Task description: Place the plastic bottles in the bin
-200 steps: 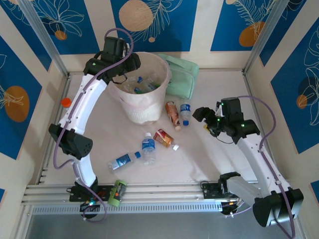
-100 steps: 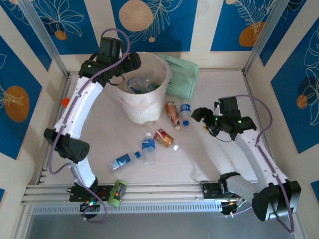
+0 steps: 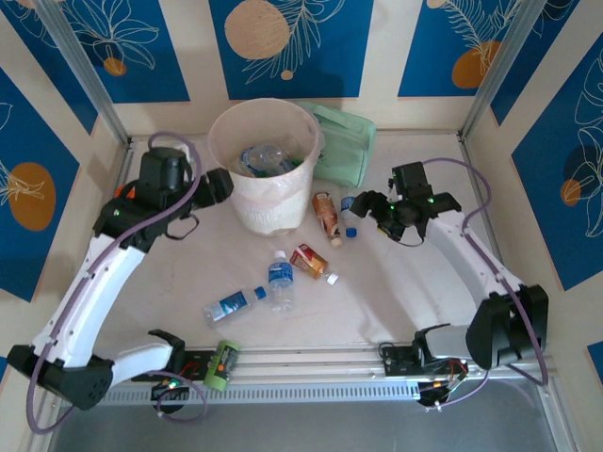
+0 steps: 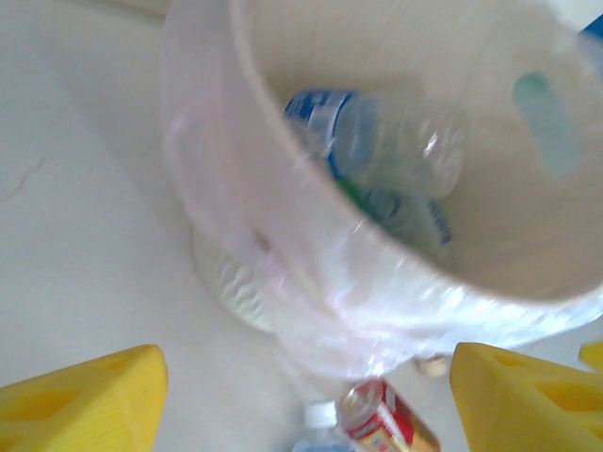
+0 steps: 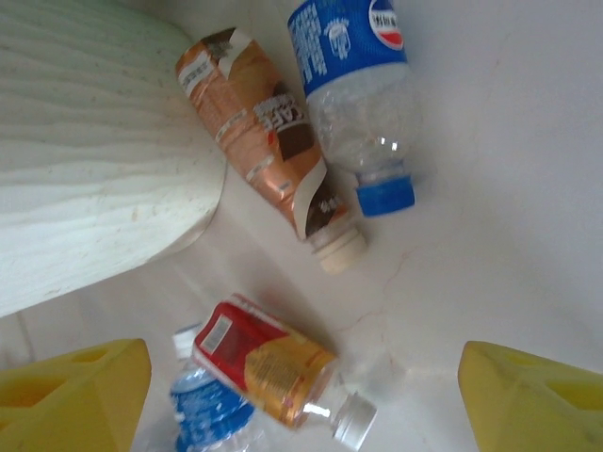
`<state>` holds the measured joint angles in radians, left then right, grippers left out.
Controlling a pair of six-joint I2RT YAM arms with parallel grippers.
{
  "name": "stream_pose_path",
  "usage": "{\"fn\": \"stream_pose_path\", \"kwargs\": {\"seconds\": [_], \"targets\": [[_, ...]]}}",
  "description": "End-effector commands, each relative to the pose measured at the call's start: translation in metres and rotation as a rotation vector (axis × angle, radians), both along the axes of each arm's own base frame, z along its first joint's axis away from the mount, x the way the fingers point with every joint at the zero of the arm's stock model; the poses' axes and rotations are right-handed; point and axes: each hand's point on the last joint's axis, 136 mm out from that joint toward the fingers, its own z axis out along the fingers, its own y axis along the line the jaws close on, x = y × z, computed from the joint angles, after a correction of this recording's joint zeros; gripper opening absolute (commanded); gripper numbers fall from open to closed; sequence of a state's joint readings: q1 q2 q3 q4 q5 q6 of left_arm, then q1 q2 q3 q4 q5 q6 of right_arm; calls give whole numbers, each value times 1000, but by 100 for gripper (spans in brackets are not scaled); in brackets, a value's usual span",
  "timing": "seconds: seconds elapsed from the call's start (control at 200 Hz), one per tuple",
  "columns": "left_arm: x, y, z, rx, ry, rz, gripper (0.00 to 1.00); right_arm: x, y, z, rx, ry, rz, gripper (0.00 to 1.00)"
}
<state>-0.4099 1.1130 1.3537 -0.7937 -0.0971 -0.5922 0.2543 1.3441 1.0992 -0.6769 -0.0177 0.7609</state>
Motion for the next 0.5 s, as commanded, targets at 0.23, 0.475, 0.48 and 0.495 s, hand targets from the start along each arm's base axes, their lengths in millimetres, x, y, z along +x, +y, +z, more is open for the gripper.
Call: {"fn": "stream_pose_path", "kwargs": {"seconds": [0.23,0.475,0.48,0.495], "targets": [[-39,12,-56,-38,138,36,77,59,-7,-41,-245,56,-6,84],[-42,13,-68,-33,161,39,76,85,0,-63,-313,105,4,84],[-42,13,-69,-33,162,38,76,85,0,-64,-313,107,5,84],[-42,13,-69,-34,162,38,76,86,2,-65,-313,109,9,84]]}}
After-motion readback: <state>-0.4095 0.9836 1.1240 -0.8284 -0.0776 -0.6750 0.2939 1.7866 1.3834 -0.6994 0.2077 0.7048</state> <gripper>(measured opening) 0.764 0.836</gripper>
